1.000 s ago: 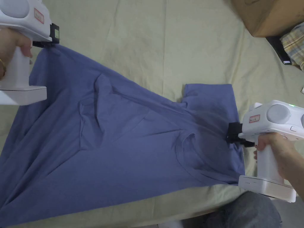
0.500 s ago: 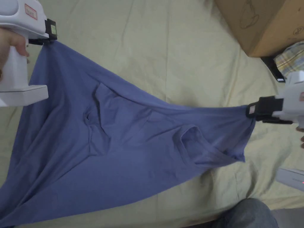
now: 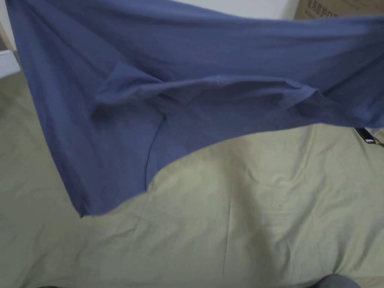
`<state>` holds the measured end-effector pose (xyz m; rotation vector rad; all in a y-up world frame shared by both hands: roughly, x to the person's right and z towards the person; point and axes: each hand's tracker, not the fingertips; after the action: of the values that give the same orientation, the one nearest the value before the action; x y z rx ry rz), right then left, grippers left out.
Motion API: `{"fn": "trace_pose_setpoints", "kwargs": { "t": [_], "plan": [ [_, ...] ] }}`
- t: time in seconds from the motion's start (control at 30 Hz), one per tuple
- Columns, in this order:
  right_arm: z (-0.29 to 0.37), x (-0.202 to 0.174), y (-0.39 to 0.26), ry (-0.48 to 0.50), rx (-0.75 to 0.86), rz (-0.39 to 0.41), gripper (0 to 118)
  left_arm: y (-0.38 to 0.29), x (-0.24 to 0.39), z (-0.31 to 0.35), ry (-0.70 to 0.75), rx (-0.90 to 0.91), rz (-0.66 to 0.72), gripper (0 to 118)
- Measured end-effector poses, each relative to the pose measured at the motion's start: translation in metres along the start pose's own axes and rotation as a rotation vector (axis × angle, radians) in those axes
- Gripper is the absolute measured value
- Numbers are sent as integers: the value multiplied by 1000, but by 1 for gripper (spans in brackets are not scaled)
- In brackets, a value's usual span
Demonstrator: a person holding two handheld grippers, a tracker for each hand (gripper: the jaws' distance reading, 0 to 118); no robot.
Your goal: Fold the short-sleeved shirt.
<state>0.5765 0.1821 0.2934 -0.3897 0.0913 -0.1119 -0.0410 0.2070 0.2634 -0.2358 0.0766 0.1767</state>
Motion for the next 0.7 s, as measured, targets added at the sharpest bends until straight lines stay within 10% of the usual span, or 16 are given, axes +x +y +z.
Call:
{"fn": "trace_pose_setpoints", "kwargs": {
  "t": [0.7],
  "plan": [
    [3, -70, 123, -40, 122, 93, 4, 56, 19, -5, 182, 135, 25, 0]
  ]
}}
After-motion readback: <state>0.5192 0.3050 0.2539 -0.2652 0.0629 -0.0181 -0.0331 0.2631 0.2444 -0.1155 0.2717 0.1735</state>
